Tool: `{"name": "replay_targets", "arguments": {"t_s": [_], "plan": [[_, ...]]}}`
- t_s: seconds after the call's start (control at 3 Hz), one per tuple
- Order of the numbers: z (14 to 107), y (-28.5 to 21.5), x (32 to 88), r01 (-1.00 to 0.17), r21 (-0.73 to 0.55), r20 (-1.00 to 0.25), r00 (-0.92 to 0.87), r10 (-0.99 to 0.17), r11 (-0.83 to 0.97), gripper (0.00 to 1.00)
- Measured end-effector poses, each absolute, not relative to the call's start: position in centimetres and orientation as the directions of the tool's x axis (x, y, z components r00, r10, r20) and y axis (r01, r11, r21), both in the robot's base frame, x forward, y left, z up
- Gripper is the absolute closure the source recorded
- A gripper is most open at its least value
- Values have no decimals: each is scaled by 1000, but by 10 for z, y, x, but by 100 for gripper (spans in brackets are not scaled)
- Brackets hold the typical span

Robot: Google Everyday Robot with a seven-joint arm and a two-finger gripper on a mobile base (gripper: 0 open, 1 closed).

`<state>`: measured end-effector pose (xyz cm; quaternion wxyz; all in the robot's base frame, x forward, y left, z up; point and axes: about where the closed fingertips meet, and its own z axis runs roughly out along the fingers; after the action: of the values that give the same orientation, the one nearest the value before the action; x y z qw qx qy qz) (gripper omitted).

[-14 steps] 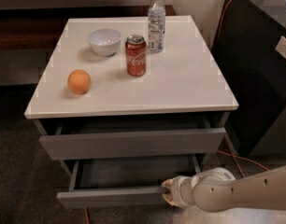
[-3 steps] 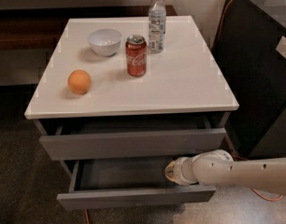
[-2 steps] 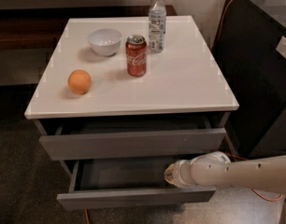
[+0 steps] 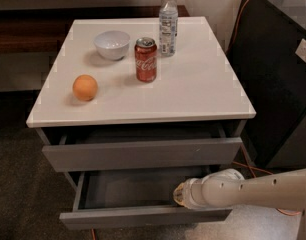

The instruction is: Place coke can into middle drawer

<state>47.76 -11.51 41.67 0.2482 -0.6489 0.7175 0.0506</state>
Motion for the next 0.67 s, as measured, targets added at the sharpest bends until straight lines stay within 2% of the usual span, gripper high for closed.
{"name": "replay_targets", "arguments": {"t_s": [0.67], "plan": [[417, -101, 439, -967, -202, -454, -50, -889, 158, 100]]}}
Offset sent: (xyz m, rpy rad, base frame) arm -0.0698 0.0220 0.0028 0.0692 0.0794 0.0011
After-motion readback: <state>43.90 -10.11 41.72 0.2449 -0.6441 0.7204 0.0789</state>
